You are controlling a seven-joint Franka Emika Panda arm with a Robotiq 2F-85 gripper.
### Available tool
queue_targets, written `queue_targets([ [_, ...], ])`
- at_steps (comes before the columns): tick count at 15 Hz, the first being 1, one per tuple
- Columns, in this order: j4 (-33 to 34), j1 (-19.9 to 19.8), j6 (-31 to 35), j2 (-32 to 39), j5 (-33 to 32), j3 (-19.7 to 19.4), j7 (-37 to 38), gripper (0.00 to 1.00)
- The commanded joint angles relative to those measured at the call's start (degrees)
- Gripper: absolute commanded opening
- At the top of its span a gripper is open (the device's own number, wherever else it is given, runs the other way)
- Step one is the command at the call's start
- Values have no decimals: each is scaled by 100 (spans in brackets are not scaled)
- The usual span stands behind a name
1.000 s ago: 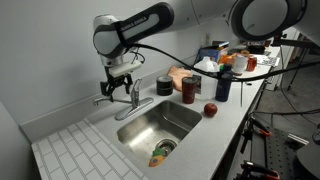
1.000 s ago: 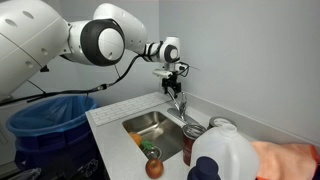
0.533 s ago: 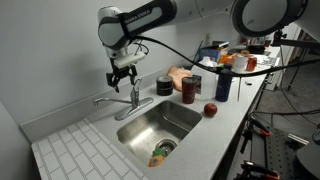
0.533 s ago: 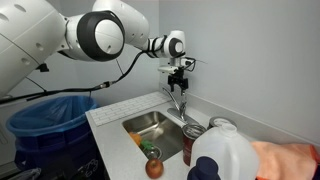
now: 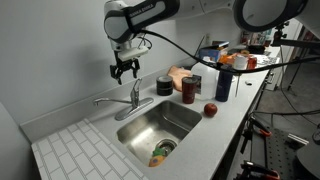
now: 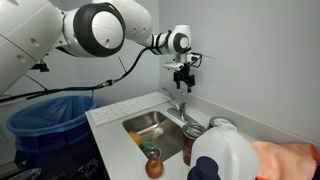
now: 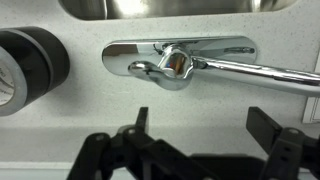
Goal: Move the tap nozzle to the left
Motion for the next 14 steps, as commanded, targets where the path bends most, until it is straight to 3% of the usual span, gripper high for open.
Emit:
queue_targets([
  [1,-370,-80,115,-216,161,97,-50,100],
  [8,-951,-122,63,-483,293,297,-93,100],
  [14,-1918,-139,133,-927,396,350,-29,100],
])
